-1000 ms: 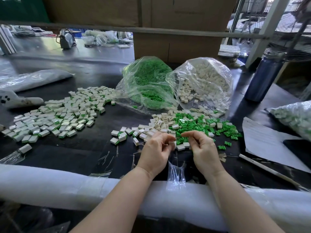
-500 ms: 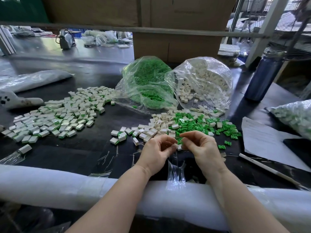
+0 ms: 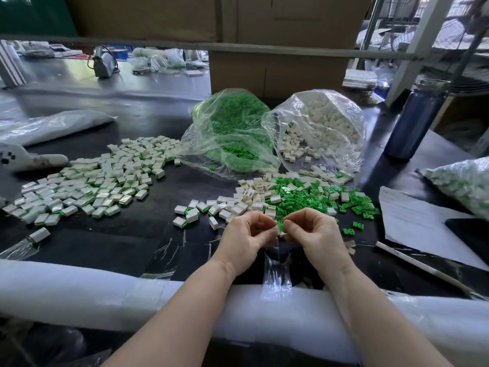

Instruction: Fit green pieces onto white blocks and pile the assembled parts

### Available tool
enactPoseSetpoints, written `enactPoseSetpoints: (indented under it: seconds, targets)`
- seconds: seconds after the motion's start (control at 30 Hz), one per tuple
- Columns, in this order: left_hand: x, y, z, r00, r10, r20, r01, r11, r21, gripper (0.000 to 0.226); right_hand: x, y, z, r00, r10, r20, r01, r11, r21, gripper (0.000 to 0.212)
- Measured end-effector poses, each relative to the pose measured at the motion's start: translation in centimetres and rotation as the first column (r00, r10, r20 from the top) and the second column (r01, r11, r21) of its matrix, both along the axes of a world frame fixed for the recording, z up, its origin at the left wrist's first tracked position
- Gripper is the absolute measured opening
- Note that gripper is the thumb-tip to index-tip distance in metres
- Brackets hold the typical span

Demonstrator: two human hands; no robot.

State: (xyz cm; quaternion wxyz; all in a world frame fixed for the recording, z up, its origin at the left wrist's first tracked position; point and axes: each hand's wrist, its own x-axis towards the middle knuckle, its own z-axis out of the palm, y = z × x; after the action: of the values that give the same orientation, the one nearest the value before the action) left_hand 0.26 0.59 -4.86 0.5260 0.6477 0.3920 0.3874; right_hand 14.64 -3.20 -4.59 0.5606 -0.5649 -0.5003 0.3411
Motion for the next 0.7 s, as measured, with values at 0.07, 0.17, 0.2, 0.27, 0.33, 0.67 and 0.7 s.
enactPoseSetpoints:
  seconds: [0.07,0.17,0.2,0.27,0.33,0.67,0.7]
  targets:
    - [-0.04,-0.01,-0.05,1.000,0.004,0.028,-0.003,1.000,-0.024,0.010,-0.01,-0.05,0.05,0.999,-0.010,0.037,0.010,1.000,-0.003,0.014]
    - [-0.10,0.01,-0.05,0.998,0.008,0.059,-0.005,0.998,-0.056,0.010,0.03,-0.12,0.09,0.998,-0.014,0.064,0.014,1.000,-0.012,0.013]
    - [-0.08,0.01,-0.04,0.998,0.008,0.066,-0.004,0.998,-0.062,0.010,0.04,-0.13,0.08,0.998,-0.014,0.068,0.015,1.000,-0.015,0.013]
    - [-0.07,-0.04,0.02,0.997,0.002,0.077,0.004,0.997,-0.073,0.010,0.06,-0.10,0.04,0.997,-0.015,0.074,0.017,1.000,-0.022,0.013]
    - [-0.04,-0.10,0.06,0.997,-0.009,0.076,0.015,0.997,-0.077,0.011,0.05,-0.10,-0.04,0.996,-0.006,0.090,0.009,0.999,-0.031,0.014]
    - [0.00,-0.25,0.42,0.999,0.001,0.045,0.000,1.000,-0.019,0.017,-0.13,-0.25,0.15,0.996,0.079,0.031,-0.078,0.996,-0.042,0.014]
    - [-0.01,-0.26,0.40,1.000,-0.003,0.025,0.004,1.000,-0.008,0.018,-0.09,-0.28,0.16,0.996,0.077,0.037,-0.075,0.996,-0.046,0.013]
